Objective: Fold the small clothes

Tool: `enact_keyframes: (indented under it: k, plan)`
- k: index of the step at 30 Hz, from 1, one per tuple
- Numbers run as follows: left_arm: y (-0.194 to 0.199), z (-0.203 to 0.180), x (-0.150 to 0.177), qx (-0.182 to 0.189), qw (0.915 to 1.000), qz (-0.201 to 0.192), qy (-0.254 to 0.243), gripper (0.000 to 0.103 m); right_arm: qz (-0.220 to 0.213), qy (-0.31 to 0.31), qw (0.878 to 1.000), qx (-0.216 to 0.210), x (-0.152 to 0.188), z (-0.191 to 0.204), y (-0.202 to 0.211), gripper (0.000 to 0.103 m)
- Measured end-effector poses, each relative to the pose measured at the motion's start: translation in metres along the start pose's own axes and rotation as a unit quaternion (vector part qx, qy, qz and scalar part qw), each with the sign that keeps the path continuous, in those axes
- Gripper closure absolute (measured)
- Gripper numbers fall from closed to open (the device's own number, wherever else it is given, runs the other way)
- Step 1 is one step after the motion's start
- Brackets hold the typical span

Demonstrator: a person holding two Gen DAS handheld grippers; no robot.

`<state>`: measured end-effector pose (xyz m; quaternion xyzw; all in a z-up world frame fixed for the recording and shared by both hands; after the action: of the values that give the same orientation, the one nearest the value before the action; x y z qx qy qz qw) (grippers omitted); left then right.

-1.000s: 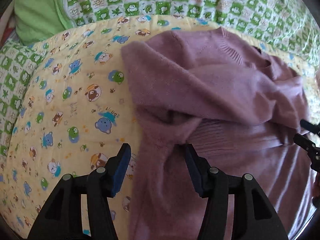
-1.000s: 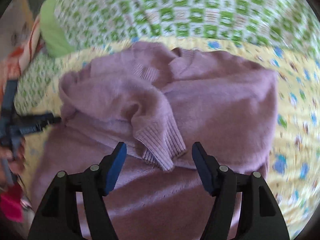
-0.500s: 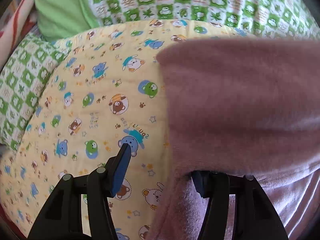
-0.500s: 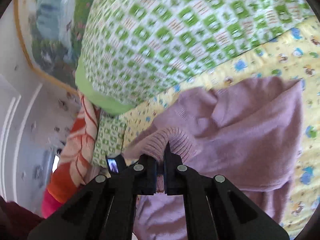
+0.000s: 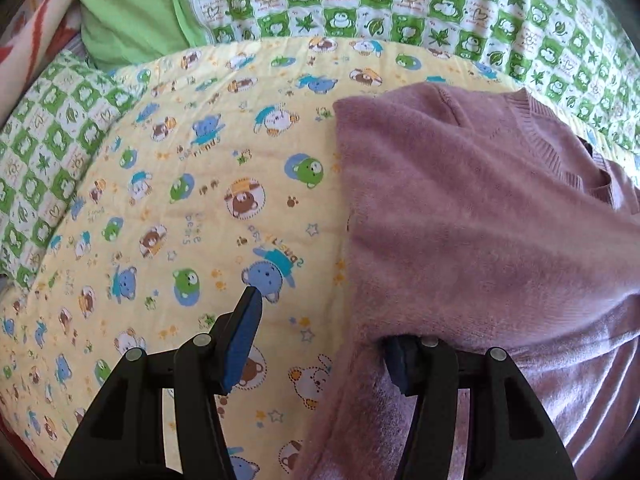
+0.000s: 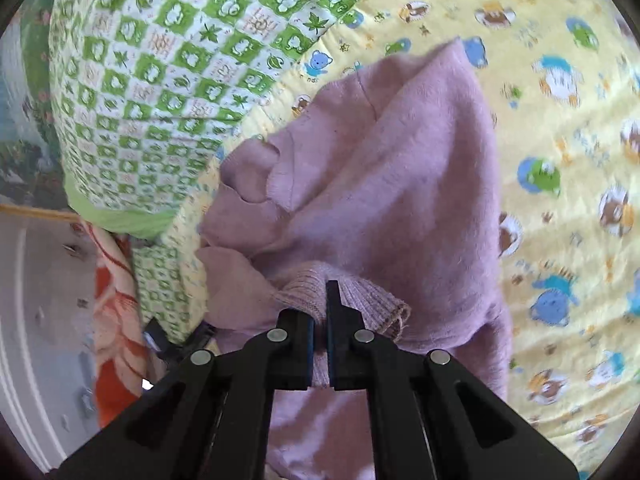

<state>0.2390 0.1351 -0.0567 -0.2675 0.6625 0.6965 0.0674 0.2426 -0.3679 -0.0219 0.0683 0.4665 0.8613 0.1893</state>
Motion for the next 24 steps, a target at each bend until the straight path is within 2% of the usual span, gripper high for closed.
enact_keyframes:
  k: [1,4,5,6,8,9,11,13,14,16,18,19,20,21,22,24]
  plan:
    - [-0.001,0.000,0.000,0.002,1.0000,0.002,0.004,0.046,0.011,0.003,1.000,0.018,-0.003,-0.003,-0.004,0.097]
    - [-0.001,-0.001,0.001,-0.001,1.0000,0.004,0.005,0.046,0.063,-0.059,0.996,0.004,-0.011,-0.022,-0.025,0.097]
    - [-0.001,-0.002,0.001,-0.004,1.0000,0.004,0.004,0.046,0.063,-0.065,0.996,0.016,-0.011,-0.024,-0.032,0.092]
    - [-0.001,-0.002,0.001,-0.006,1.0000,0.004,0.004,0.046,0.049,-0.061,0.996,0.031,-0.009,-0.027,-0.031,0.089]
    - [-0.002,-0.002,0.001,-0.005,0.9999,0.006,0.007,0.046,0.011,-0.035,0.998,0.054,-0.003,-0.025,-0.025,0.075]
    - [-0.002,-0.002,0.001,-0.005,0.9999,0.007,0.009,0.046,-0.006,-0.021,0.998,0.061,0.004,-0.022,-0.019,0.072]
    - [-0.003,-0.002,0.002,-0.005,0.9999,0.008,0.011,0.045,-0.042,0.003,0.997,0.067,0.017,-0.015,-0.011,0.056]
    - [-0.005,-0.001,0.002,-0.006,0.9998,0.010,0.013,0.045,-0.079,0.022,0.994,0.077,0.033,-0.012,-0.006,0.045]
    - [-0.005,-0.001,0.002,-0.007,0.9998,0.011,0.014,0.045,-0.091,0.030,0.992,0.078,0.039,-0.011,-0.011,0.044]
    - [-0.006,-0.002,0.002,-0.009,0.9998,0.012,0.012,0.045,-0.105,0.049,0.990,0.084,0.054,-0.008,-0.017,0.044]
    - [-0.007,-0.004,0.002,-0.014,0.9998,0.013,0.007,0.046,-0.124,0.066,0.986,0.095,0.056,-0.005,-0.028,0.044]
    - [-0.007,-0.004,0.001,-0.018,0.9998,0.012,0.006,0.046,-0.129,0.077,0.983,0.101,0.057,-0.003,-0.032,0.057]
    - [-0.007,-0.004,0.001,-0.020,0.9997,0.011,0.006,0.046,-0.129,0.085,0.982,0.106,0.054,0.002,-0.035,0.090]
    - [-0.006,-0.003,0.001,-0.022,0.9997,0.010,0.007,0.046,-0.122,0.086,0.984,0.102,0.051,0.005,-0.034,0.096]
    - [-0.005,-0.002,0.000,-0.023,0.9996,0.009,0.009,0.046,-0.117,0.079,0.987,0.082,0.048,0.007,-0.025,0.096]
    - [-0.004,0.001,0.001,-0.025,0.9995,0.006,0.017,0.046,-0.131,0.068,0.989,0.019,0.046,0.017,0.000,0.096]
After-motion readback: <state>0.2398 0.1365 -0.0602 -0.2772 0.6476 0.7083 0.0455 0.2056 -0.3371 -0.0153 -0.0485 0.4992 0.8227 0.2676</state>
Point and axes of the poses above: each gripper's, at about its wrist camera, not at the fingertips, and y roughly against the way its jaws point, z to its left, x to its underside, the point moved 2 cm from there along -y, roughly the way its jaws point, and after that the axes turned 7 degrees about x, right-handed, at the moved point
